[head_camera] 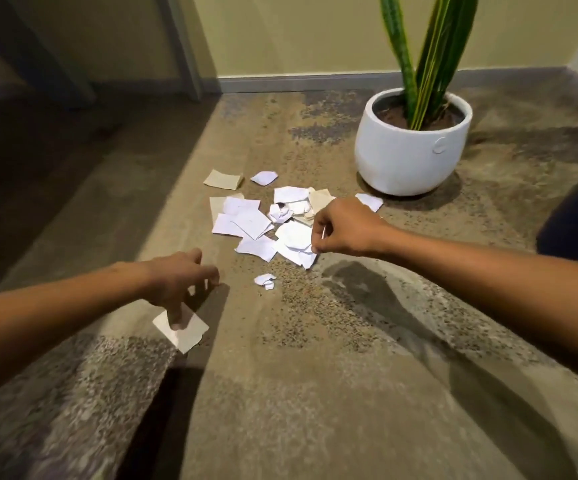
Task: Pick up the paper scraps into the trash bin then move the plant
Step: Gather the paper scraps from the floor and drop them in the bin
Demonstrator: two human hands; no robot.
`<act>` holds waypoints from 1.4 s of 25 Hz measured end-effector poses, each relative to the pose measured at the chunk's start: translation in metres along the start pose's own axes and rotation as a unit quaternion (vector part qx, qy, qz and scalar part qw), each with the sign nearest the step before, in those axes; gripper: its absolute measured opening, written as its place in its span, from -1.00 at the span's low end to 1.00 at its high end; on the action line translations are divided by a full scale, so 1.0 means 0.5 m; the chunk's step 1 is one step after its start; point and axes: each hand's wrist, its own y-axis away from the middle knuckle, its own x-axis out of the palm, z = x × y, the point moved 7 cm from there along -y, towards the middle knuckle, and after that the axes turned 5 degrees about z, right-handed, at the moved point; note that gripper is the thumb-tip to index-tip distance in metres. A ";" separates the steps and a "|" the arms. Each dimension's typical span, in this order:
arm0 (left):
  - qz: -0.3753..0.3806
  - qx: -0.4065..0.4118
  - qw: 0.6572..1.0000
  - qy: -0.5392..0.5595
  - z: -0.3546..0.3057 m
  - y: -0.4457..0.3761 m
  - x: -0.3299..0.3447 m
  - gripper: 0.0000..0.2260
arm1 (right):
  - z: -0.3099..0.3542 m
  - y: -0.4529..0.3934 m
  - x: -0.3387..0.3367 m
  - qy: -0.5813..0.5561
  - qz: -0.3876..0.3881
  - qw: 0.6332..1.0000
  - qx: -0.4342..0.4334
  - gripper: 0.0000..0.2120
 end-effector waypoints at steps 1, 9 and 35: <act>-0.003 0.004 1.000 -0.006 0.008 -0.004 0.021 -0.24 | -0.009 -0.017 0.010 -0.009 0.006 1.000 0.017 -0.94; -0.031 0.026 0.999 0.031 0.020 -0.020 0.058 -0.56 | -0.041 -0.106 0.128 0.053 0.024 0.993 0.105 -0.29; -0.362 0.213 0.750 0.511 -0.443 0.202 -0.590 -0.95 | -0.261 0.347 -0.547 -0.420 -0.401 0.806 0.112 -0.79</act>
